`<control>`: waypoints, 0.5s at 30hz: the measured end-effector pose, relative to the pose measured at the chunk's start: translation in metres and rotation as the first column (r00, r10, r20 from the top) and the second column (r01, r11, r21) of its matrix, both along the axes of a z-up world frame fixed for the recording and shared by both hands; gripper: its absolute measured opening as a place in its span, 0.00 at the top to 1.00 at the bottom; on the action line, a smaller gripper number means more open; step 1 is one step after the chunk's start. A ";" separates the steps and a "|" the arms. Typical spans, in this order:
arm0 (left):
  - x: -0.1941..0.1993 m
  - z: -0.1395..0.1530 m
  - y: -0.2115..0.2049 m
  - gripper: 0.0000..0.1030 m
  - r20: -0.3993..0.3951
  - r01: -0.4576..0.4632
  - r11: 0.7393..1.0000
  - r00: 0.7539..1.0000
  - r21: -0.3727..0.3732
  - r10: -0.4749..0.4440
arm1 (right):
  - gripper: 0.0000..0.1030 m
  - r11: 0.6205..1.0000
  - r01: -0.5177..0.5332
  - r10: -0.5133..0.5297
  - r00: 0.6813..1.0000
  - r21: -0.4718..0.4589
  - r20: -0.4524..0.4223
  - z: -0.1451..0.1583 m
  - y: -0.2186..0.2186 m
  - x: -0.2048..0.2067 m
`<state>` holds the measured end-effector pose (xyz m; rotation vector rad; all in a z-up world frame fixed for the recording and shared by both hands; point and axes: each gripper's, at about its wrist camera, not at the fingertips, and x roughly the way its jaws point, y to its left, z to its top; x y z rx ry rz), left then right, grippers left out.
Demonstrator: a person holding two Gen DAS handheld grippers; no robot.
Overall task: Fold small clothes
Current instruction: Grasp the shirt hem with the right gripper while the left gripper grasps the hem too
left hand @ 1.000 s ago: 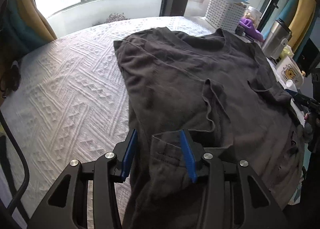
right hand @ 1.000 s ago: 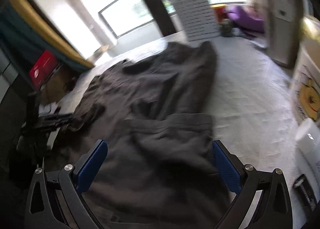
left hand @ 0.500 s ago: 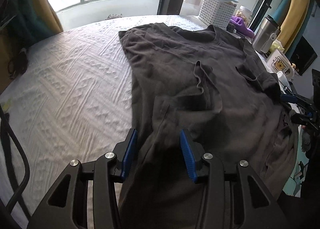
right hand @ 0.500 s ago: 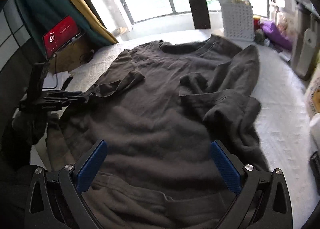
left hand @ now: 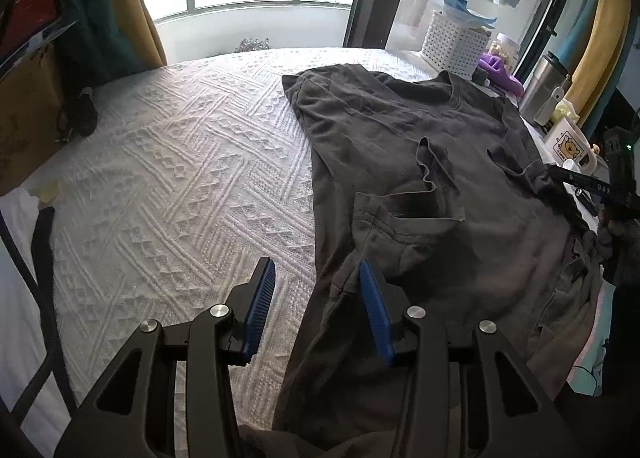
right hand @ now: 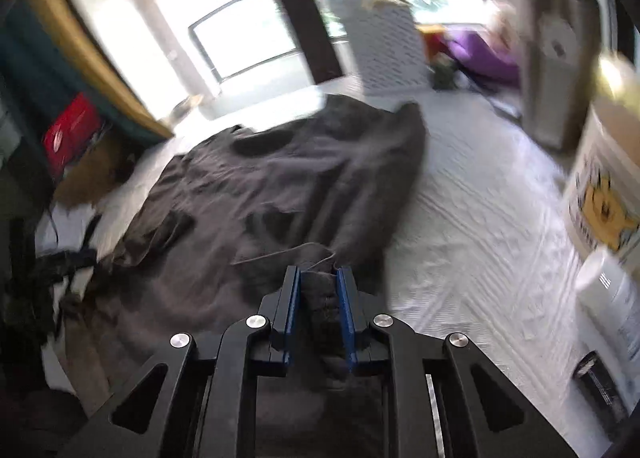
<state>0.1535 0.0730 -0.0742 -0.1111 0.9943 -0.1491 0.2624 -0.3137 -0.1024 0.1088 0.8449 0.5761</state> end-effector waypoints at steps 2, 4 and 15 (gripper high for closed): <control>-0.005 0.001 0.002 0.57 0.004 -0.006 1.000 1.000 -0.003 0.006 | 0.81 0.999 -0.045 0.046 0.999 -0.019 0.020 0.009 0.011 -0.013; -0.010 0.001 0.005 0.57 0.004 -0.013 1.000 1.000 -0.004 0.013 | 0.81 0.995 -0.079 0.081 0.996 -0.062 0.026 0.010 0.026 -0.026; -0.058 0.002 0.022 0.57 0.033 -0.037 0.999 0.999 -0.003 0.037 | 0.18 0.980 -0.013 0.030 0.996 -0.200 0.084 -0.001 0.033 -0.079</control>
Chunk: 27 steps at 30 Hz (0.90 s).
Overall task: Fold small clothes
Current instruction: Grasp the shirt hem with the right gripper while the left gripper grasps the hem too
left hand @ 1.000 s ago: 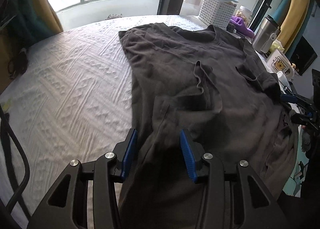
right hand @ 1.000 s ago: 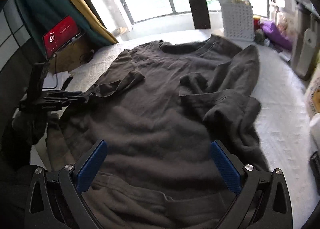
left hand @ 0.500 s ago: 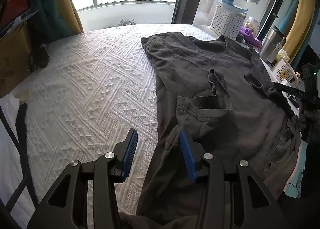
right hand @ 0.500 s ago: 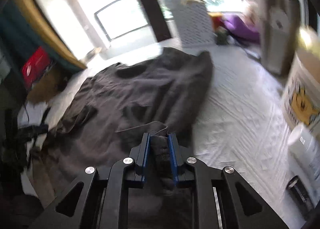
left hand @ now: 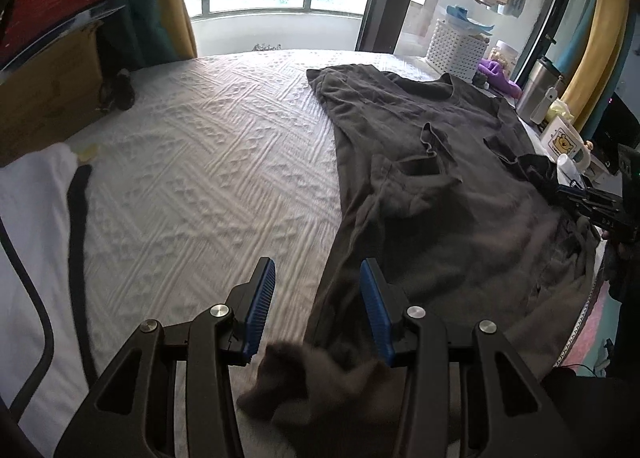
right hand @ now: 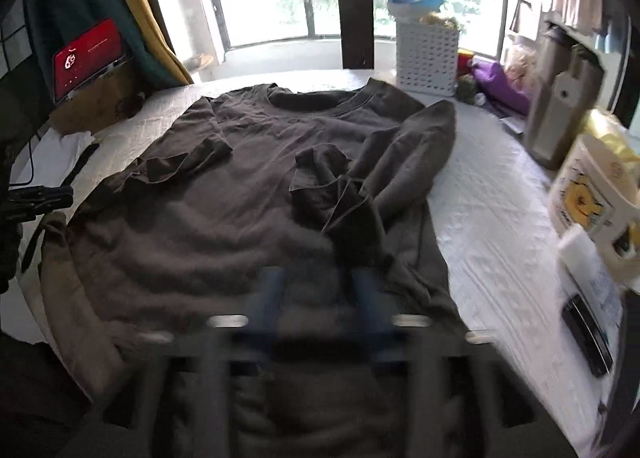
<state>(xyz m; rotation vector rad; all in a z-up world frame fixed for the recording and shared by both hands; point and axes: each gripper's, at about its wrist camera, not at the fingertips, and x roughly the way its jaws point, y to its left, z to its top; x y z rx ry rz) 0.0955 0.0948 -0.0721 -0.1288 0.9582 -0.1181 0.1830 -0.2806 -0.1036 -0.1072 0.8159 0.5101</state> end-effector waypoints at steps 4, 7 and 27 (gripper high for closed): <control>-0.017 -0.007 0.002 0.47 0.000 -0.001 1.000 1.000 -0.013 0.001 | 0.07 0.998 0.056 -0.055 0.998 -0.026 0.019 0.002 -0.017 -0.024; -0.029 -0.010 0.001 0.47 0.006 0.002 1.000 1.000 -0.020 -0.002 | 0.07 0.997 0.076 -0.076 0.997 -0.027 0.021 0.001 -0.030 -0.034; -0.067 -0.025 -0.011 0.83 0.096 0.092 0.996 0.991 -0.003 -0.091 | 0.90 0.999 -0.022 0.020 0.999 -0.048 -0.044 -0.031 -0.033 -0.052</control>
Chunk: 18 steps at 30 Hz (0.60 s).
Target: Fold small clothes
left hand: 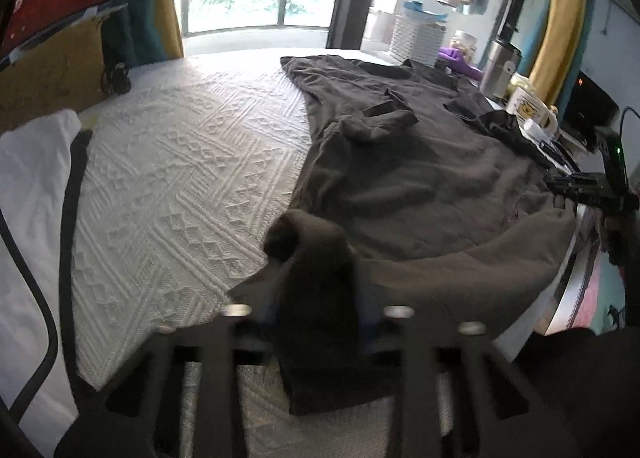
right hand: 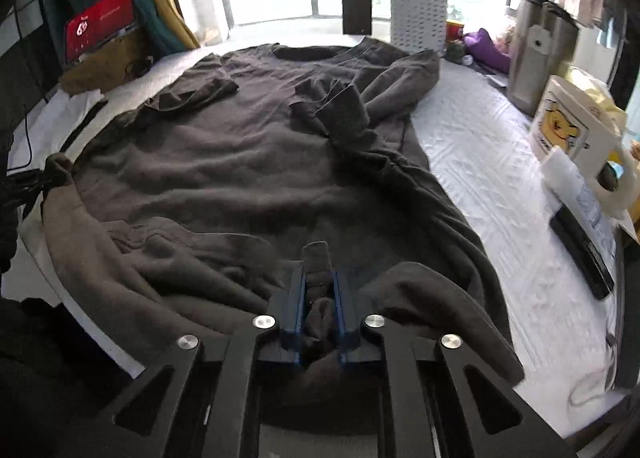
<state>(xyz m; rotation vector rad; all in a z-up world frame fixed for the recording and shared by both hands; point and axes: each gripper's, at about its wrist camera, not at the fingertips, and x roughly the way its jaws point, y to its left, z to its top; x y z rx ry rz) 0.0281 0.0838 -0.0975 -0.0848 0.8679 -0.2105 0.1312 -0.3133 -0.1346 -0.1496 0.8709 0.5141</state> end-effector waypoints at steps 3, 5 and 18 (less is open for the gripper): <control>-0.007 0.009 -0.002 0.94 0.032 0.021 1.000 0.999 0.001 -0.021 | 0.90 1.000 0.027 -0.027 0.998 0.013 0.048 0.014 -0.003 -0.014; -0.016 0.024 -0.002 0.94 0.084 0.012 1.000 0.996 -0.001 -0.012 | 0.90 0.998 0.052 -0.055 0.994 0.025 0.096 0.030 -0.007 -0.024; -0.051 0.038 -0.026 0.94 0.092 0.170 0.986 0.981 0.002 -0.169 | 0.94 0.976 0.198 -0.213 0.955 0.093 0.207 0.064 -0.050 -0.059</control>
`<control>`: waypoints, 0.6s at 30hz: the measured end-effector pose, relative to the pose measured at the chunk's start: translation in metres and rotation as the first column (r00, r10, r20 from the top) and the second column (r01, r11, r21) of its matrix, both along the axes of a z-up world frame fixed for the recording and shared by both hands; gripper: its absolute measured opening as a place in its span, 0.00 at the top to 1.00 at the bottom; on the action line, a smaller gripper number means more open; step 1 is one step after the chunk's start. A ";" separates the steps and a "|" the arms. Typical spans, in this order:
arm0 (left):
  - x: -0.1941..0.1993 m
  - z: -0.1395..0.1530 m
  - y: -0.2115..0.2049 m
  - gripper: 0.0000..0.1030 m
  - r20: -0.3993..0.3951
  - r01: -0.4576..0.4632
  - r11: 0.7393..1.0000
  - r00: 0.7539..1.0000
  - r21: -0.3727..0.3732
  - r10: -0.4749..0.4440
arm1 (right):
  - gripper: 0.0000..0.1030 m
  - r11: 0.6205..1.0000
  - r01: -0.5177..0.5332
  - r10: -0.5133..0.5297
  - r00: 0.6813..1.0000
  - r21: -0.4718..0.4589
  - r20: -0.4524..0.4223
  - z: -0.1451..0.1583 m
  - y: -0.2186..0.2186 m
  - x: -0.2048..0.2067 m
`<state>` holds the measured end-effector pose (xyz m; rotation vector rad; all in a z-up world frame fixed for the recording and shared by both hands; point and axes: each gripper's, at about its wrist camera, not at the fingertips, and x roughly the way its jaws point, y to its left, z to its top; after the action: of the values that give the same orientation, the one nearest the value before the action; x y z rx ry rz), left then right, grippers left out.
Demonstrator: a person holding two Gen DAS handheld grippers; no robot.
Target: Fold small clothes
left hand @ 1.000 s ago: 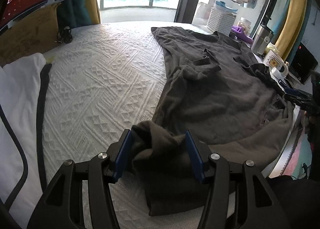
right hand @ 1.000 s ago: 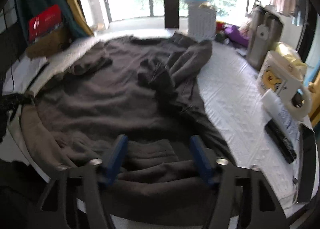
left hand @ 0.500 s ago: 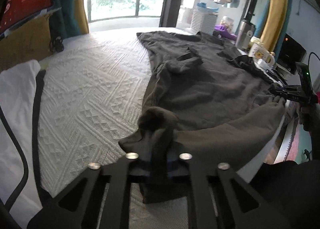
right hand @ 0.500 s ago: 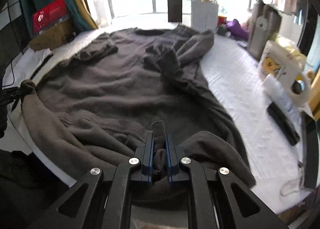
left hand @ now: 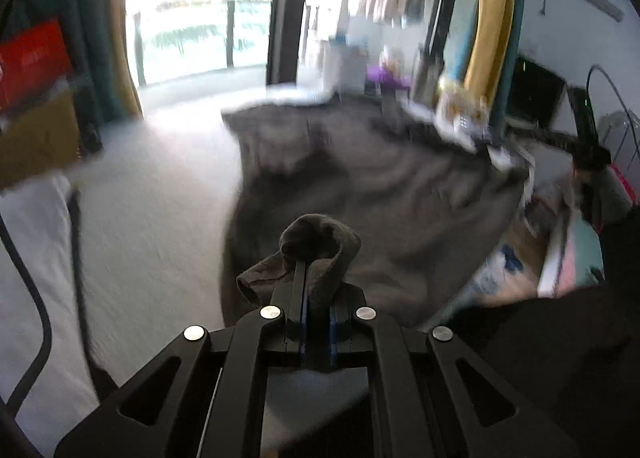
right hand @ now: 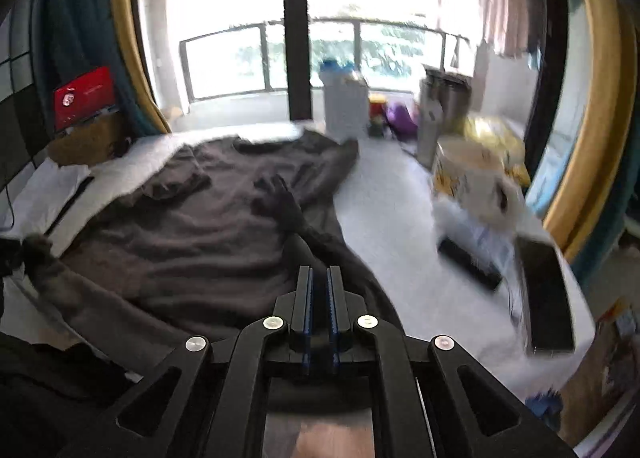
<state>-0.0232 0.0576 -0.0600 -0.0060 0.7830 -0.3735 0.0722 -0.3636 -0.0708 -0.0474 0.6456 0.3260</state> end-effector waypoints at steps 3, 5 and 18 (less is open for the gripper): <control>-0.004 -0.028 0.002 0.94 -0.139 0.004 1.000 0.990 -0.006 -0.005 | 0.94 1.000 0.003 -0.002 0.998 0.007 -0.060 -0.022 -0.006 -0.004; -0.011 -0.034 0.005 0.93 -0.169 -0.007 1.000 0.986 -0.012 0.005 | 0.93 1.000 -0.005 0.004 0.997 -0.006 -0.079 -0.031 -0.004 -0.005; -0.014 0.011 0.038 0.57 -0.115 -0.122 0.976 0.988 -0.183 0.102 | 0.54 0.993 0.031 -0.031 1.000 -0.111 0.002 -0.023 0.016 0.011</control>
<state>-0.0374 0.0953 -0.0489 -0.2494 0.8451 -0.3408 0.0829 -0.3478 -0.0942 -0.1436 0.6633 0.2600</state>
